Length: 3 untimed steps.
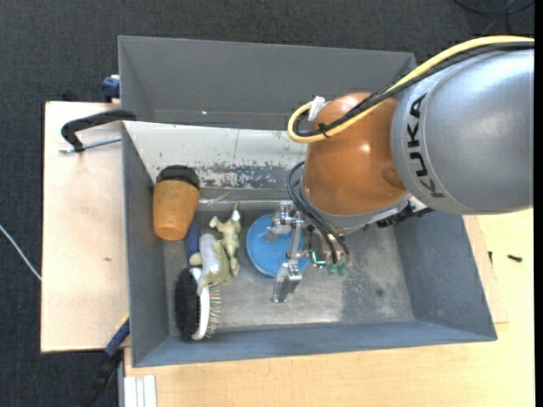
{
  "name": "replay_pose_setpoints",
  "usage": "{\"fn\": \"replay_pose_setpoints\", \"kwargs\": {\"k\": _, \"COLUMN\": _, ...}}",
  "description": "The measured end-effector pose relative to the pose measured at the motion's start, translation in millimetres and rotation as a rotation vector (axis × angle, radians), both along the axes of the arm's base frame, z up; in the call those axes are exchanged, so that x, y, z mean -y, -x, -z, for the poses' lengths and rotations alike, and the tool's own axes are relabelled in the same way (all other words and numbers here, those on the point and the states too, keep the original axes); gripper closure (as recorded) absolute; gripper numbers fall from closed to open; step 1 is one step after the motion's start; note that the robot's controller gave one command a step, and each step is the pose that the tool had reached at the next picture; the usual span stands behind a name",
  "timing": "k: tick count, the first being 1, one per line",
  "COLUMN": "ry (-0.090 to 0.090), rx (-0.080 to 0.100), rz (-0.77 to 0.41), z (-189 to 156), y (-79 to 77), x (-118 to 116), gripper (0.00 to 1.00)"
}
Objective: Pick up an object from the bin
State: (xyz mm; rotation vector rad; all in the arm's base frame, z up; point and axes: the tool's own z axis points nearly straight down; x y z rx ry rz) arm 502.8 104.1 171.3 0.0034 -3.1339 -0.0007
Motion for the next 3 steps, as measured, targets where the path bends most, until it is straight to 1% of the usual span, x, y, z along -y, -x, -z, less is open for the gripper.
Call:
{"fn": "replay_pose_setpoints", "kwargs": {"k": 1, "ry": 0.002, "rx": 0.003, "rz": 0.314, "z": 92.0, "y": -26.0, "x": 44.7, "gripper": 0.00}}
{"fn": "replay_pose_setpoints", "kwargs": {"k": 2, "ry": -0.005, "rx": 0.013, "rz": 0.309, "z": 87.2, "y": -29.1, "x": 41.0, "gripper": 1.00}}
{"fn": "replay_pose_setpoints", "kwargs": {"k": 3, "ry": -0.002, "rx": 0.020, "rz": 0.150, "z": -39.7, "y": -13.7, "x": 32.6, "gripper": 1.00}}
